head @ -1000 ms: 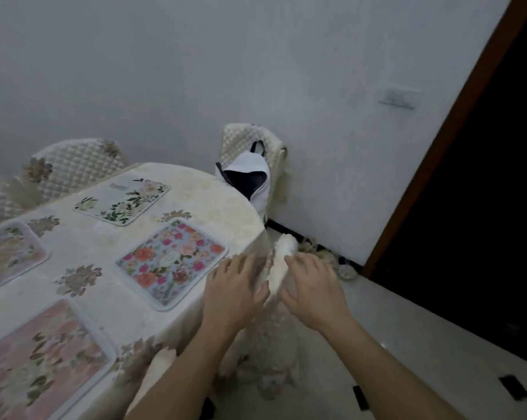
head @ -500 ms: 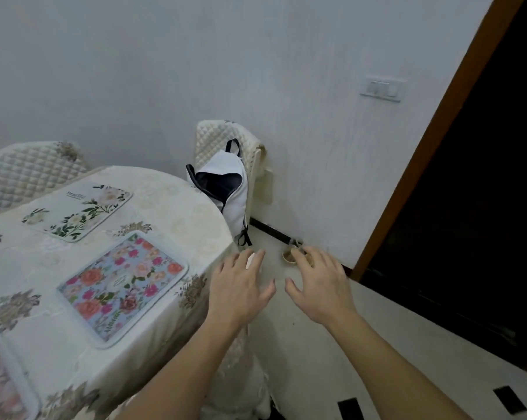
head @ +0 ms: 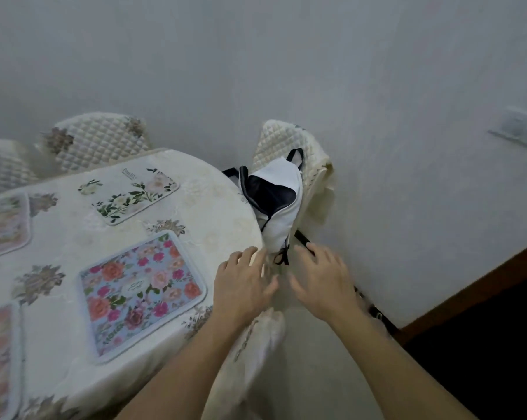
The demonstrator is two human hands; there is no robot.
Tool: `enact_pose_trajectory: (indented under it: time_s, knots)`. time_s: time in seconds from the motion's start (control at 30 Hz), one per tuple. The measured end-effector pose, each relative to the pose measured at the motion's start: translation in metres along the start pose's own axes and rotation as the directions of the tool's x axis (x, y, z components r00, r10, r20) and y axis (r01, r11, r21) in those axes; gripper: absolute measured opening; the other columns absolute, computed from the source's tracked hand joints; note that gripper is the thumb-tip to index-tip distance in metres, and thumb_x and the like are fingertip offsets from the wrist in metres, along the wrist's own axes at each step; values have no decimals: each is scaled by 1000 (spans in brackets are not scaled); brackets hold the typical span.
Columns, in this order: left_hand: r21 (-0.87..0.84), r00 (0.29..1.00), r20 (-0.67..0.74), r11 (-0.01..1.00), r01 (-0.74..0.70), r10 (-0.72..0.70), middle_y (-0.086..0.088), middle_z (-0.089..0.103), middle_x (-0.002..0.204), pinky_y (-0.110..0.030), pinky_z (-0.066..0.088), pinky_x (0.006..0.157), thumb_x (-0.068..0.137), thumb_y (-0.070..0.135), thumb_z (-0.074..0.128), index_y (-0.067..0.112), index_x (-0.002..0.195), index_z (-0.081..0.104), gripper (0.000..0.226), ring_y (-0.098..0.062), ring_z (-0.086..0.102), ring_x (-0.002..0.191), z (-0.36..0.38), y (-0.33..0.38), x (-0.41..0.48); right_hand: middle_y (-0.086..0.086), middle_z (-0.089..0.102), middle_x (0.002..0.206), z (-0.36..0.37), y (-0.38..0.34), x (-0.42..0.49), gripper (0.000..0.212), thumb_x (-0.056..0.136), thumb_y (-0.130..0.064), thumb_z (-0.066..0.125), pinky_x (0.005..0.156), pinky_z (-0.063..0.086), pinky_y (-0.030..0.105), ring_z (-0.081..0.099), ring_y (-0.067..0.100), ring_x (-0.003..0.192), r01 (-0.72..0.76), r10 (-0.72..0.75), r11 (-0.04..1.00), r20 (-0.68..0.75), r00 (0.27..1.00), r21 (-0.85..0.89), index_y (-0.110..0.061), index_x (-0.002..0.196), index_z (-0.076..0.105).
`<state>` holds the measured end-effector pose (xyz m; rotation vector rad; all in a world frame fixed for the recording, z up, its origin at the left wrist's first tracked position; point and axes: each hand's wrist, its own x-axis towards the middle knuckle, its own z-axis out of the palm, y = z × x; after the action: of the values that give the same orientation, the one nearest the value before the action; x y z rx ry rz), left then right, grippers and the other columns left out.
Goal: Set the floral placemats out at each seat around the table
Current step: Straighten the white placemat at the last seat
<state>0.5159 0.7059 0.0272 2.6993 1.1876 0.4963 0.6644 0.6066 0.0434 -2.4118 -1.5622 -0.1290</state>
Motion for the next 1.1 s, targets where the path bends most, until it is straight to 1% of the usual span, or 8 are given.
enact_pose_trajectory:
  time_s: [0.1,0.2,0.33,0.47,0.6,0.83,1.03,1.1]
  knots:
    - [49,997,17,996,80,-81,1,61,134,-43,51,89,86,60,42,24,138,52,63,-26,58,116,2,-11,13,7,61,124,13,-3,34,53,84,-51,49,98,45,44,55,28,116,89,-89,996,17,996,12,-19,125,58]
    - [78,986,21,983,165,-167,0,56,141,-44,49,95,88,60,38,26,143,46,66,-25,53,124,7,-21,31,7,61,123,26,-6,68,53,84,-50,50,98,46,44,56,28,114,165,-167,985,32,985,57,-19,127,57]
    - [140,960,-16,950,280,-281,0,59,140,-43,51,91,87,62,37,25,142,49,67,-26,56,122,18,-28,62,9,60,130,41,-4,122,58,84,-50,49,99,44,46,55,29,118,280,-285,955,41,957,100,-19,133,55]
    - [191,916,-40,897,399,-399,0,53,147,-43,49,98,89,64,34,26,146,44,69,-26,53,127,31,-26,105,8,59,131,55,14,188,58,84,-49,52,102,44,47,53,27,122,406,-416,902,41,909,143,-18,133,55]
    - [217,848,-90,821,528,-522,0,53,147,-44,48,98,88,63,35,26,145,44,68,-26,52,127,45,-13,149,7,56,137,65,38,252,60,85,-51,47,107,39,50,49,26,127,507,-523,845,57,851,171,-20,137,51]
    - [248,749,-113,712,657,-652,-1,51,148,-45,46,100,88,63,34,26,145,43,68,-27,50,129,51,9,205,5,52,140,75,66,318,61,87,-53,43,110,37,46,46,25,130,585,-623,771,108,775,250,-22,139,48]
    - [267,678,-135,632,727,-723,0,44,154,-45,42,108,90,64,33,28,148,36,68,-26,44,137,45,-3,223,7,54,140,88,47,354,61,86,-53,46,110,37,47,48,27,130,631,-680,721,118,723,287,-22,139,50]
    - [258,656,-160,610,749,-738,0,48,150,-46,45,104,89,63,34,26,146,40,68,-27,47,133,41,-14,226,7,53,140,92,36,365,62,86,-53,45,110,37,47,47,27,130,639,-692,710,124,711,298,-22,139,50]
